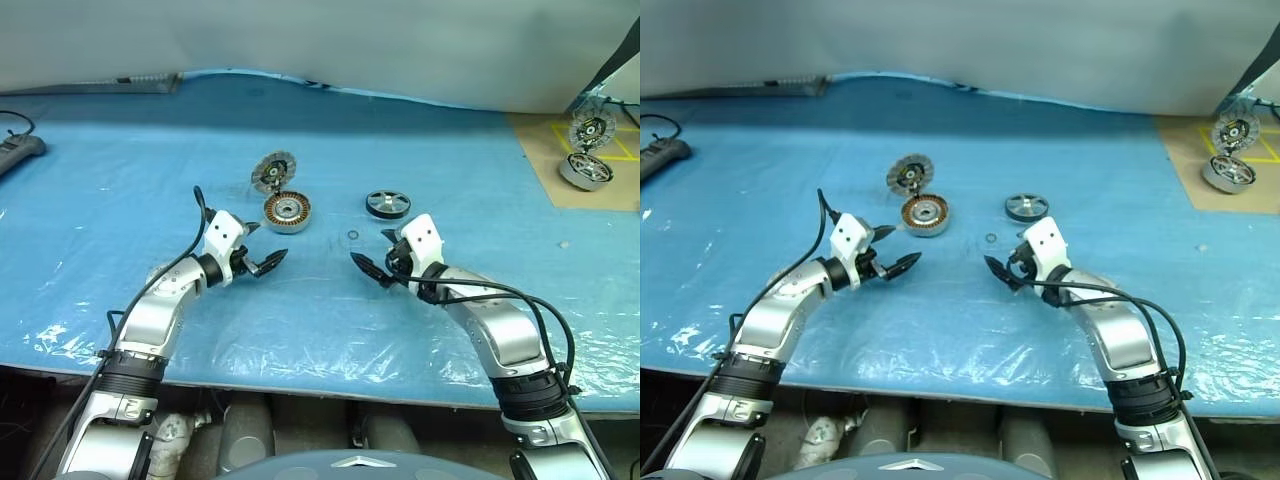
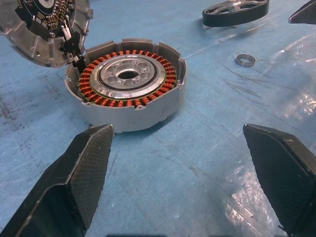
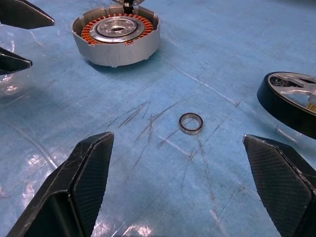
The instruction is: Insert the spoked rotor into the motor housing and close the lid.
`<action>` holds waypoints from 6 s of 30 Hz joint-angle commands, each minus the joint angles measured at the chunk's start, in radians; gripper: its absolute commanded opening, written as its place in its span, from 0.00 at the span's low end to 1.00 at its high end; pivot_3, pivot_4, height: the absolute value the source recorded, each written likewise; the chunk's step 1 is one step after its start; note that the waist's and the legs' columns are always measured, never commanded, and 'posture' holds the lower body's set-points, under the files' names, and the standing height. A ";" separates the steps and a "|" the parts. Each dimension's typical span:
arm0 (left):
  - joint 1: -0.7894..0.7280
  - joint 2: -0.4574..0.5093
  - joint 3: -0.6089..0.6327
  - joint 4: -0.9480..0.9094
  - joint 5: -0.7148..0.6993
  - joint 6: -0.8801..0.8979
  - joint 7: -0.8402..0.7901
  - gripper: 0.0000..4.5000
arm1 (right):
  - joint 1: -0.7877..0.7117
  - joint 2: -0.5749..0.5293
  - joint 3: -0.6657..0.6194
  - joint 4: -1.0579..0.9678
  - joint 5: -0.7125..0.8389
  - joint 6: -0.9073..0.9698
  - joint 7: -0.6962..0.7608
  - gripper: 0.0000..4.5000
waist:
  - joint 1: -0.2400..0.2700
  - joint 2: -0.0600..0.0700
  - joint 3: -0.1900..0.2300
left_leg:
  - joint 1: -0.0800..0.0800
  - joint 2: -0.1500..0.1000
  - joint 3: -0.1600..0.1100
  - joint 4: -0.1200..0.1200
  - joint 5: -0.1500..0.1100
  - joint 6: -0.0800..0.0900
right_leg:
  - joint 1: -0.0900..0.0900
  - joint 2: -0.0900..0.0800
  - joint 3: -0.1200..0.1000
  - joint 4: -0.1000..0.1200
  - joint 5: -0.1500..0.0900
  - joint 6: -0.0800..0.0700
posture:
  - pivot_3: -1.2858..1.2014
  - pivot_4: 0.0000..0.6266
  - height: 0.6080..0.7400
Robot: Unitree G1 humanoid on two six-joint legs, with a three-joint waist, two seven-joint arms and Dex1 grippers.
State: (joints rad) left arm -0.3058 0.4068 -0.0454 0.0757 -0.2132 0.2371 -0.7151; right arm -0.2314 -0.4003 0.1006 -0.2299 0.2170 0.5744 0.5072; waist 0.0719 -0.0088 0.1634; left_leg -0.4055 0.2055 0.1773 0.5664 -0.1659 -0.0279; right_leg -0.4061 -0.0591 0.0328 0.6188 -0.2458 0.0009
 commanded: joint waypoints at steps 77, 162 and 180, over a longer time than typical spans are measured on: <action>0.147 -0.051 0.026 -0.148 -0.024 -0.104 0.057 1.00 | -0.632 0.122 0.404 0.671 -0.530 -0.051 0.733 0.37 | 0.010 0.001 -0.002 | 0.002 0.004 -0.003 0.009 0.000 0.001 | 0.008 0.000 -0.005 0.010 -0.008 -0.014 | 0.52 0.24 1.00; 0.202 -0.024 -0.036 -0.150 -0.034 -0.170 -0.078 1.00 | -0.155 0.214 0.020 0.490 -0.150 -0.339 -0.042 0.87 | -0.006 0.003 -0.003 | 0.003 0.001 -0.003 0.001 -0.001 -0.002 | 0.004 0.001 -0.001 0.005 -0.007 -0.007 | 0.52 0.24 1.00; 0.220 -0.034 -0.042 -0.156 -0.028 -0.177 -0.064 1.00 | -0.116 0.163 0.002 0.508 -0.172 -0.291 -0.019 0.12 | -0.001 0.002 -0.004 | 0.008 0.002 -0.003 0.002 -0.001 -0.002 | 0.010 0.001 -0.001 0.004 -0.009 -0.010 | 0.52 0.24 1.00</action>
State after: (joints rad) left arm -0.0907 0.3715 -0.0877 -0.0533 -0.2383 0.0772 -0.7822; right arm -0.3970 -0.2118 0.1081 0.2863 0.0399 0.2339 0.4680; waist 0.0711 -0.0065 0.1596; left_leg -0.3978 0.2071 0.1745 0.5683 -0.1670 -0.0300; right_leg -0.3960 -0.0587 0.0311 0.6228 -0.2543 -0.0093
